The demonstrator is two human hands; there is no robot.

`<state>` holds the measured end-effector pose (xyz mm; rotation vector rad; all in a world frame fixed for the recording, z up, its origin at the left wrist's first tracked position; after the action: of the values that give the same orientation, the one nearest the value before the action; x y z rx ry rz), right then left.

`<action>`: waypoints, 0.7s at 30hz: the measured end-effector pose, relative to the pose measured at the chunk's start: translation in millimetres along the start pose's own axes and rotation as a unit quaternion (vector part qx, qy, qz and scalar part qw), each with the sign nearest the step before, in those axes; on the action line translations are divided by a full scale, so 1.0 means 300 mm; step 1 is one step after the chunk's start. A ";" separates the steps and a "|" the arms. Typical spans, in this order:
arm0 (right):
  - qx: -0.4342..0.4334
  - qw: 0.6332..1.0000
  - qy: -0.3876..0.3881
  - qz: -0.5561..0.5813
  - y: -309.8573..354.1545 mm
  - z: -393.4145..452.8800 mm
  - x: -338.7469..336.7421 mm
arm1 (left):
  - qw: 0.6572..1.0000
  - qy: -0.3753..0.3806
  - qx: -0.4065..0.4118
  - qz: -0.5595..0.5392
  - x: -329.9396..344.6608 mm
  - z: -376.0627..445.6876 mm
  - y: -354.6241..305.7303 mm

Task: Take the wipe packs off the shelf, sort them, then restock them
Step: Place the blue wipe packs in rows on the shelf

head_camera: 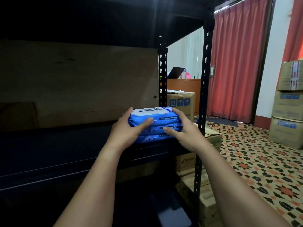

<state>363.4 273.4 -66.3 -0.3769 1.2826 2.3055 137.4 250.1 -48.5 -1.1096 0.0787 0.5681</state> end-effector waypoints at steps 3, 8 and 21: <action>0.007 0.999 -0.004 -0.039 0.014 0.009 0.011 | 1.000 -0.018 0.003 -0.004 0.009 -0.006 -0.014; -0.016 1.000 -0.014 -0.023 0.015 -0.010 0.037 | 0.997 -0.079 0.021 -0.007 0.022 -0.019 -0.009; -0.018 0.993 -0.081 -0.086 -0.002 0.006 0.044 | 0.996 -0.021 0.043 0.073 -0.002 0.033 0.019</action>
<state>352.5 278.8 -71.7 -0.2927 1.0885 2.1678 132.0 260.2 -48.4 -1.0129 0.1467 0.7122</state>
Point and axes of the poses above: each hand's wrist, its own z-axis towards the middle knuckle, its own x-axis out of the palm, y = z × x, the point moved 2 cm from there along z, towards the middle knuckle, and after that the axes turned 8 degrees about -y, right-handed, at the moved point
